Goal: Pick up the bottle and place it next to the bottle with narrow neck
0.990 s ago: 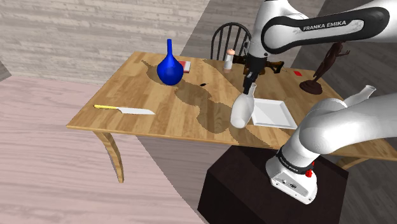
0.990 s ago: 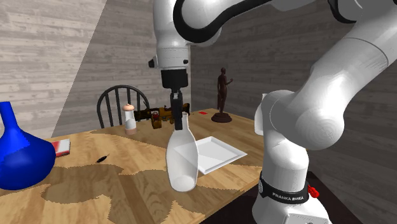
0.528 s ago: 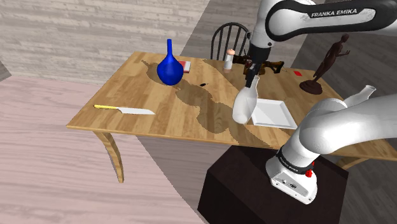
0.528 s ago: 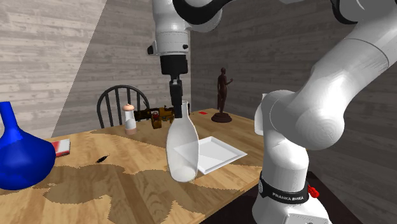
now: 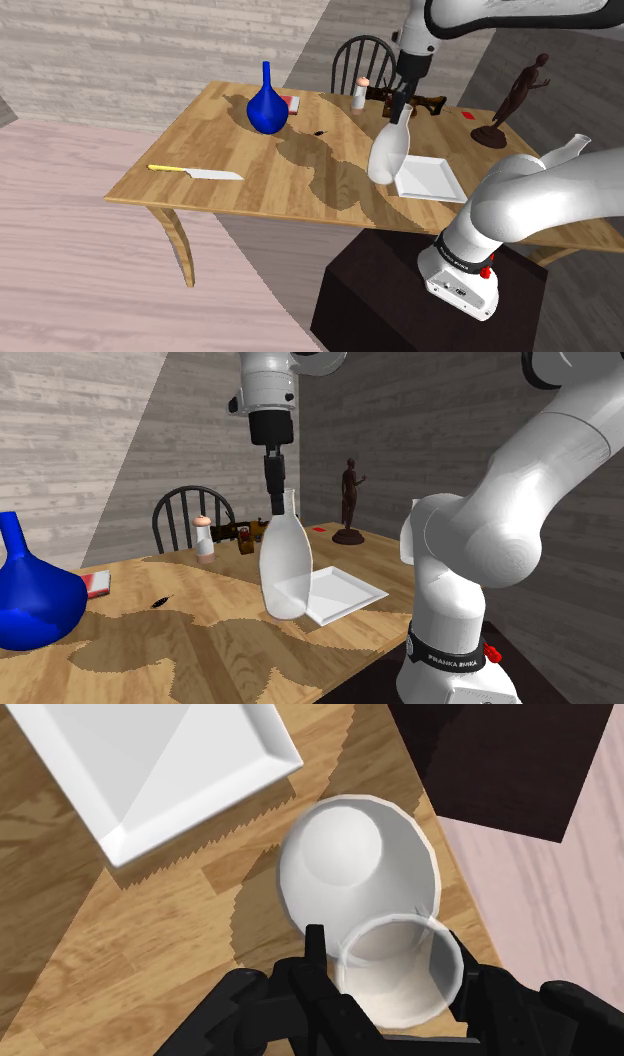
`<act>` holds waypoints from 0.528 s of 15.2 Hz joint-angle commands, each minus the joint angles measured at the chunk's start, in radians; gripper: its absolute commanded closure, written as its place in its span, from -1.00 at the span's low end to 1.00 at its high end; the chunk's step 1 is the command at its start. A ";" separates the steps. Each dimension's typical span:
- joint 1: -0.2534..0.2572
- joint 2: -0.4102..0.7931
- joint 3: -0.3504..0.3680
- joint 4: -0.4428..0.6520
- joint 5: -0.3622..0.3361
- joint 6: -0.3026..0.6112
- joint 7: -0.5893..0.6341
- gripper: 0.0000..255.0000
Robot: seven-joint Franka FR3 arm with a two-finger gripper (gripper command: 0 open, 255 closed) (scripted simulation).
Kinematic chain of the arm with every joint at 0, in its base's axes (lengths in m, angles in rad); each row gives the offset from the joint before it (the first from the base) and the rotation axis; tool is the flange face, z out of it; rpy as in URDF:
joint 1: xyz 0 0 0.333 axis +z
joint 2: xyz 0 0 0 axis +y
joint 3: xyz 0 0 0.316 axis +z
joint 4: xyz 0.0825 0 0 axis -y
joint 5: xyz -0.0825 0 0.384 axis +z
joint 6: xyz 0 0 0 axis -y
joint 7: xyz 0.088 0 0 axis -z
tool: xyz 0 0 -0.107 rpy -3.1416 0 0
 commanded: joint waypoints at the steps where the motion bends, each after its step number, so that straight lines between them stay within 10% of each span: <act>1: 0.000 -0.004 0.002 0.023 0.001 -0.028 -0.001 1.00; 8: 0.003 0.008 0.008 0.125 0.007 -0.117 -0.004 1.00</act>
